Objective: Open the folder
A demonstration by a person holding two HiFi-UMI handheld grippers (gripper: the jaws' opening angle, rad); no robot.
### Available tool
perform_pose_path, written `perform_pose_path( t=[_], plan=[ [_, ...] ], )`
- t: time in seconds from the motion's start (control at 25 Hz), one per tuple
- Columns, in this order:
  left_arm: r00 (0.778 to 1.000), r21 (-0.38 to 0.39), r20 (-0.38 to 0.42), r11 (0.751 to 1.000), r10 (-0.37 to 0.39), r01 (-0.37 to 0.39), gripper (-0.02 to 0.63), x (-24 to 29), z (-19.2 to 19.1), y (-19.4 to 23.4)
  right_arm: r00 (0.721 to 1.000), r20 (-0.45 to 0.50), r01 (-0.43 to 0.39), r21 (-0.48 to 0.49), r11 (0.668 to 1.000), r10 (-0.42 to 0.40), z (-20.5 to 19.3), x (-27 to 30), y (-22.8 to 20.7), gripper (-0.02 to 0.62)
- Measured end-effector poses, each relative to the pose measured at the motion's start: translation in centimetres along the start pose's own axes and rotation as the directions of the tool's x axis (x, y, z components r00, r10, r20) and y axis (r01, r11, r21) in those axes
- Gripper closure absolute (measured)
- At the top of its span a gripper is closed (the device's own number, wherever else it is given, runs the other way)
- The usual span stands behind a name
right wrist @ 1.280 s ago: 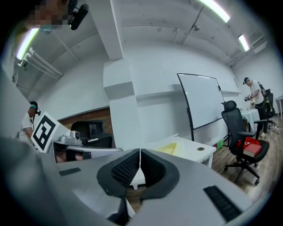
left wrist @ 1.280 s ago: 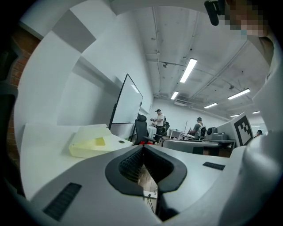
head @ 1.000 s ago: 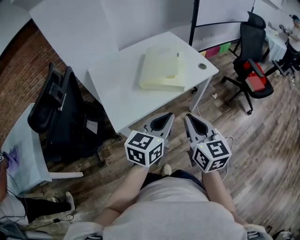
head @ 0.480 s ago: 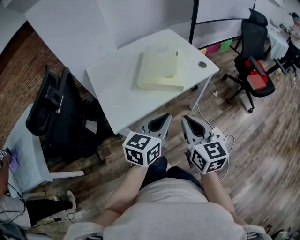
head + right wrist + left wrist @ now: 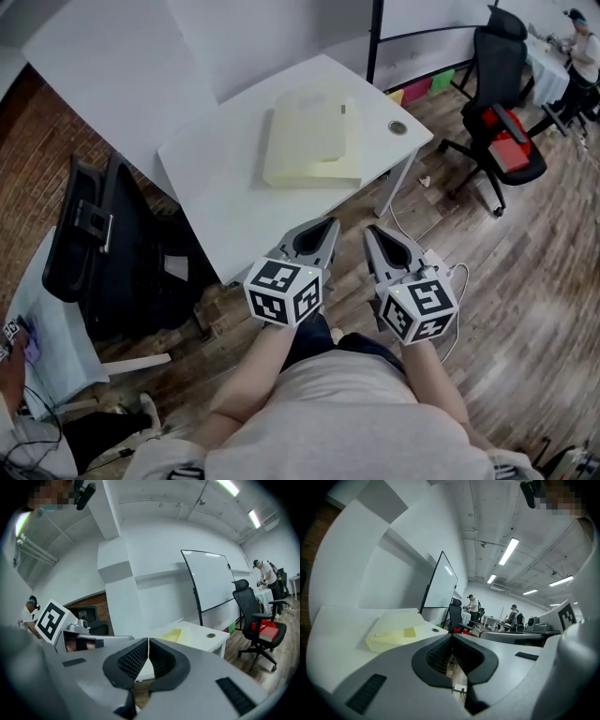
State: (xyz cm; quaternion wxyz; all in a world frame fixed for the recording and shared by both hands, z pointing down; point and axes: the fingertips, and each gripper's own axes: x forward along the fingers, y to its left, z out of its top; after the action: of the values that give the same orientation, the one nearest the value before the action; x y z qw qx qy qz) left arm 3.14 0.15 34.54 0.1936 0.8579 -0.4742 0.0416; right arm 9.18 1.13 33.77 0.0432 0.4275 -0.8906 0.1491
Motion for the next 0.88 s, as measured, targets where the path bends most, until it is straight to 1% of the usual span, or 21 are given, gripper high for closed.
perform_pose_path(
  t=[0.24,0.6,0.72,0.88],
  plan=[
    [1.000,0.012,-0.002,1.000,-0.010,0.010,0.586,2.7,1.5,3.0,1.000,-0.014,0.021,-0.003,1.000,-0.021,0.8,3.8,-1.9,0.572],
    [1.000,0.009,-0.012,1.000,-0.019,0.019,0.587,6.6,4.2,8.3,0.999,-0.030,0.044,0.002,0.999,-0.044,2.4,10.1,-4.6,0.572],
    [1.000,0.010,-0.020,1.000,-0.018,0.018,0.586,7.7,4.6,9.8,0.998,-0.034,0.061,0.012,0.998,-0.060,2.6,11.6,-5.6,0.572],
    [0.999,0.032,-0.036,0.999,-0.020,0.021,0.586,8.8,4.8,11.3,0.996,-0.041,0.085,0.026,0.996,-0.084,2.6,13.0,-6.6,0.572]
  ],
)
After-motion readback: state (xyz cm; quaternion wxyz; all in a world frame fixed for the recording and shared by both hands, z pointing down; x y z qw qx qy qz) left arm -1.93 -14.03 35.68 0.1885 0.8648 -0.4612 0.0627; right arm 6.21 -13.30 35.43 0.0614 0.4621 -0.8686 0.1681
